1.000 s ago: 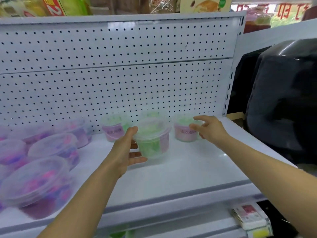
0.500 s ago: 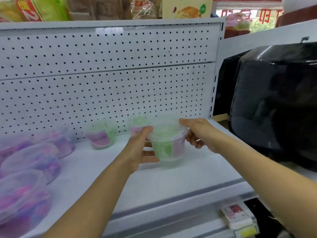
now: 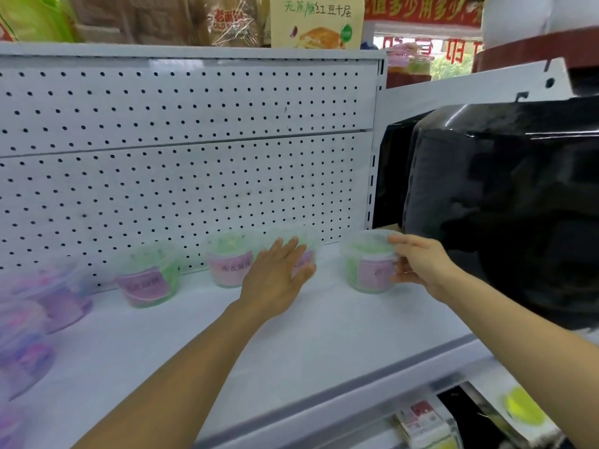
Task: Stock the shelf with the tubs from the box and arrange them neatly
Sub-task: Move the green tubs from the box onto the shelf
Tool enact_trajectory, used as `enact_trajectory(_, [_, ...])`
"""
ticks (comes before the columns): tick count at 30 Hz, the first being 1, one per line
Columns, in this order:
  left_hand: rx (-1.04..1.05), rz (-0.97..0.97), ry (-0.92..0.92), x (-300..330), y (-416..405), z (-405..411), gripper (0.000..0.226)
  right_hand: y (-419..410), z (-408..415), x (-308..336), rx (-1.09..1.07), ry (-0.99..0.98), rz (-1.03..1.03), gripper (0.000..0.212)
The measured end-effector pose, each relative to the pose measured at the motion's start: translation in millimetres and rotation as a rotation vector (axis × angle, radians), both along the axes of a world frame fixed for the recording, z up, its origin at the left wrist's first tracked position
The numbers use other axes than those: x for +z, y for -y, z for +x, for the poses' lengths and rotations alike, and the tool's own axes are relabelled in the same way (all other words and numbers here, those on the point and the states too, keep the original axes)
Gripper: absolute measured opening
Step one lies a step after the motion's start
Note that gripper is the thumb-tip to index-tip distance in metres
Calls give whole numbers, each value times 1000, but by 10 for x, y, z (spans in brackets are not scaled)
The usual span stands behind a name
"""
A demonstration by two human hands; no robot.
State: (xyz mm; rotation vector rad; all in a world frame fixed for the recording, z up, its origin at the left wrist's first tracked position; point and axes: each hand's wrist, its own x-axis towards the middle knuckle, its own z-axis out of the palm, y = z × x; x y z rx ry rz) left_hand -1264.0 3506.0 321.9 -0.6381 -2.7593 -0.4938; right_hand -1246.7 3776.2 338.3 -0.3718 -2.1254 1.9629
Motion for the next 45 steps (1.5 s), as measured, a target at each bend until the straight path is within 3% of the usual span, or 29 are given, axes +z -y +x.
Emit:
enact_trajectory(6, [-5,-18,21,1,3,-185,61,51,-332,-68,37,-9,143,60])
enact_trajectory(22, [-24,25,-5,-33,48,-420,57,186,-1040,-79,-39,27,502,57])
enact_trajectory(25, [-8,-14,-9,-13,42,-382,58,196,-942,-69,-46,102,716,59])
enact_trajectory(28, [38,-79,-75,13,11,-226,61,234,-645,-54,-8,77,984,56])
enact_trajectory(31, [45,-70,-159,4,-53,133,63,294,-149,-48,58,-98,1107,41])
enact_trajectory(35, [78,-34,-203,-77,-191,854,65,272,637,-86,60,-300,1288,51])
enact_trajectory(40, [94,40,-169,-269,-426,1868,69,49,1621,-288,45,-472,1306,48])
enact_trajectory(45, [75,107,-206,-720,-734,2793,50,-330,2524,-785,93,-505,1297,37])
